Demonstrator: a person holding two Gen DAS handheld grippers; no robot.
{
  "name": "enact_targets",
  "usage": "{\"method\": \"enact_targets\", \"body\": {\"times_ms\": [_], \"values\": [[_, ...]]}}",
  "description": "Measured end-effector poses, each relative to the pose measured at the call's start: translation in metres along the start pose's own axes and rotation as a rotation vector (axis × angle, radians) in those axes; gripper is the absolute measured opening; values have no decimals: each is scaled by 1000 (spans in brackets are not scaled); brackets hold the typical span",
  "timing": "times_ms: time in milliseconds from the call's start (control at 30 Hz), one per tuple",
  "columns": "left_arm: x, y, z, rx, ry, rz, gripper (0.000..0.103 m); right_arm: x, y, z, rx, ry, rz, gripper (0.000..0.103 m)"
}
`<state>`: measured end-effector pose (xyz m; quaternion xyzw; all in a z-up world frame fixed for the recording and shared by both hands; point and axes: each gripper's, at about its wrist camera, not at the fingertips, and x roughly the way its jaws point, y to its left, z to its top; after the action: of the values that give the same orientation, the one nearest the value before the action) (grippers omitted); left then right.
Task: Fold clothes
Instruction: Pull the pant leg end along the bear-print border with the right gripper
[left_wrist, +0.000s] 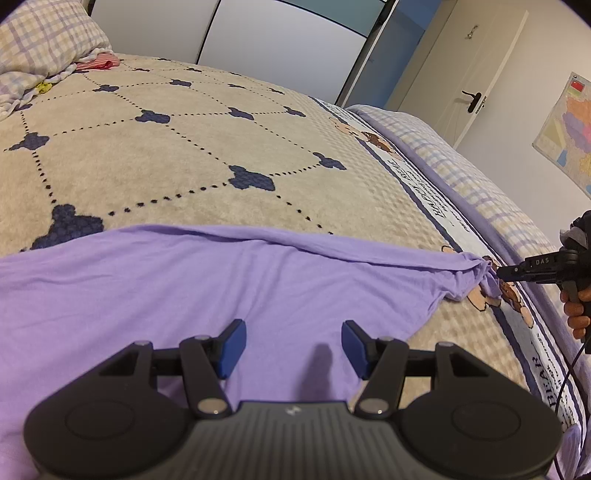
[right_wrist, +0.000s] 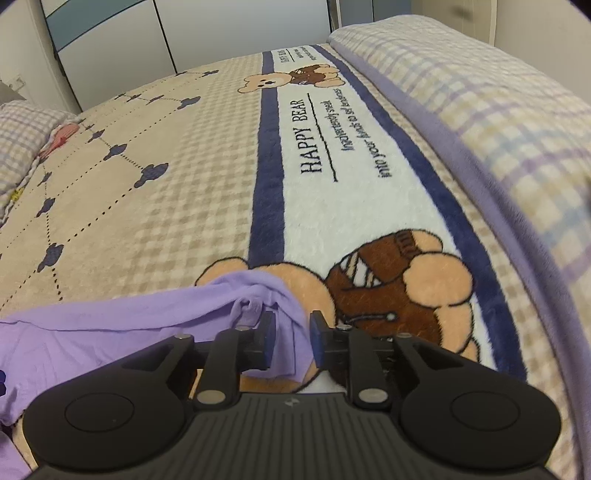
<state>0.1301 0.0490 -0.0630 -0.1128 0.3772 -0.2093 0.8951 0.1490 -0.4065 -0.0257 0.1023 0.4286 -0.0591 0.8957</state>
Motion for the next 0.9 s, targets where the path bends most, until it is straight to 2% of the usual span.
{"method": "enact_targets", "body": {"times_ms": [133, 300, 333, 533, 700, 900], "values": [[0, 0, -1, 3, -1, 0, 59, 7, -4, -2, 20, -3, -20, 22], [0, 0, -1, 2, 0, -2, 59, 12, -7, -1, 43, -4, 36, 7], [0, 0, -1, 1, 0, -2, 59, 11, -5, 0, 33, -10, 31, 2], [0, 0, 0, -5, -3, -3, 59, 4, 1, 26, -23, -71, -53, 2], [-1, 0, 0, -7, -10, 0, 59, 13, 17, 67, -155, -83, -126, 2], [-6, 6, 4, -19, -27, 18, 59, 48, 47, 99, -320, -56, -212, 2]]}}
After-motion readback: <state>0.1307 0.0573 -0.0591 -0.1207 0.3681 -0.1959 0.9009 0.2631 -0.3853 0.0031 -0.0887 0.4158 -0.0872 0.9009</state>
